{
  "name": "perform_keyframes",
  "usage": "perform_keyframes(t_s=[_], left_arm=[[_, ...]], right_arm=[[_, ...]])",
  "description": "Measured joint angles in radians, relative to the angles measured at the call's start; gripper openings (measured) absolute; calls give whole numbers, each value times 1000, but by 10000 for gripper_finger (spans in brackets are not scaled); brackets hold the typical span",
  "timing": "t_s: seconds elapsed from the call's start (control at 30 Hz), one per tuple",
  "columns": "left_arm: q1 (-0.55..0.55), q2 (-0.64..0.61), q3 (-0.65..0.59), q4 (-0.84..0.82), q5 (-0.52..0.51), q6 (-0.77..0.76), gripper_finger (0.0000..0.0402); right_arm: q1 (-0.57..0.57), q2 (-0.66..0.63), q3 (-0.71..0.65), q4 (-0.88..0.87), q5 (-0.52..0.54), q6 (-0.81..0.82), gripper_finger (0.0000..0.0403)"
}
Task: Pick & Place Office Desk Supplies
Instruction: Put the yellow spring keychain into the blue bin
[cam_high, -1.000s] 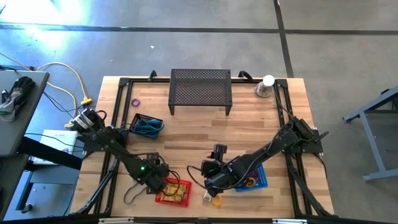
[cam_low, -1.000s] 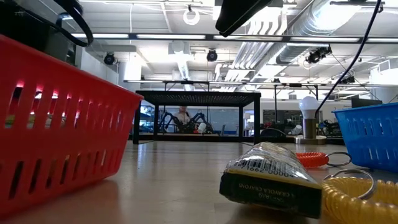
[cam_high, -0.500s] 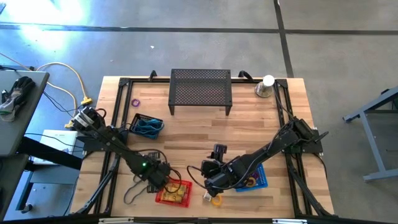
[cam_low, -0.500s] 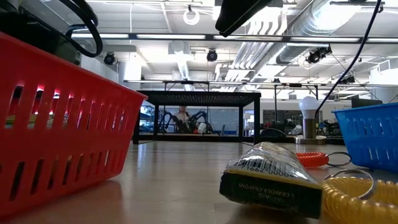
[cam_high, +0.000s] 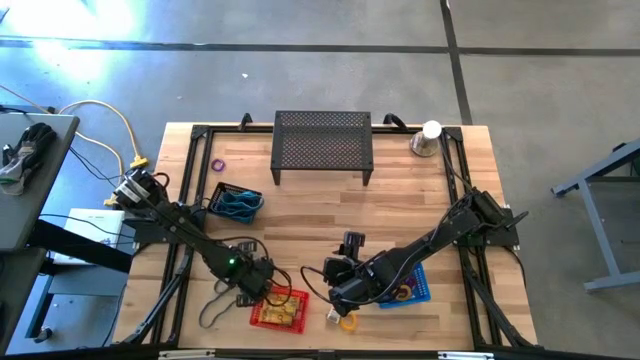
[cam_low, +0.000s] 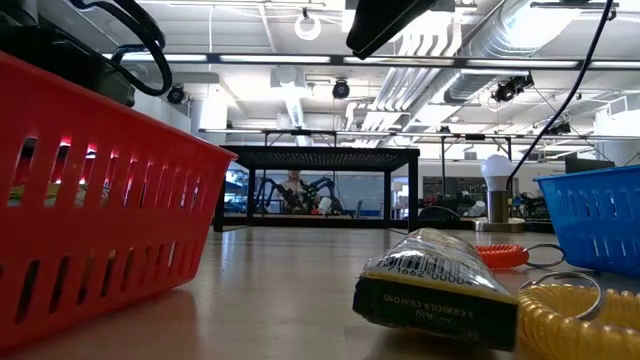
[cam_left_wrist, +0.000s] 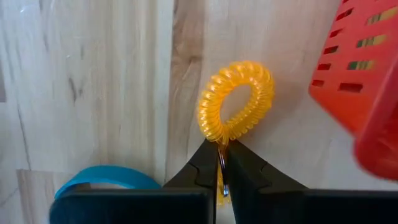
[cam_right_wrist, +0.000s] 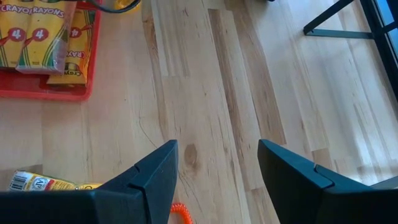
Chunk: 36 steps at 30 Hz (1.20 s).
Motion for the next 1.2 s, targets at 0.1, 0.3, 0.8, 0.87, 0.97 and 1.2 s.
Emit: perform_keyframes(t_s=[0.1, 0.3, 0.8, 0.87, 0.97, 1.2], left_arm=[[0, -43, -2, -53, 3, -1, 6], [0, -130, 10, -67, -29, -2, 4], [12, -384, 97, 104, -214, 321, 3], [6, -385, 100, 192, -244, 400, 3], [-10, -358, 100, 240, -340, 466, 3], [-28, -253, 99, 233, -678, 460, 3]], right_arm=[[0, 0, 0, 0, 0, 0, 210], [0, 0, 0, 0, 0, 0, 210], [0, 0, 0, 109, 6, -27, 210], [0, 0, 0, 147, 20, -1, 210], [0, 0, 0, 212, 47, 7, 210], [2, 0, 0, 377, 55, -115, 210]])
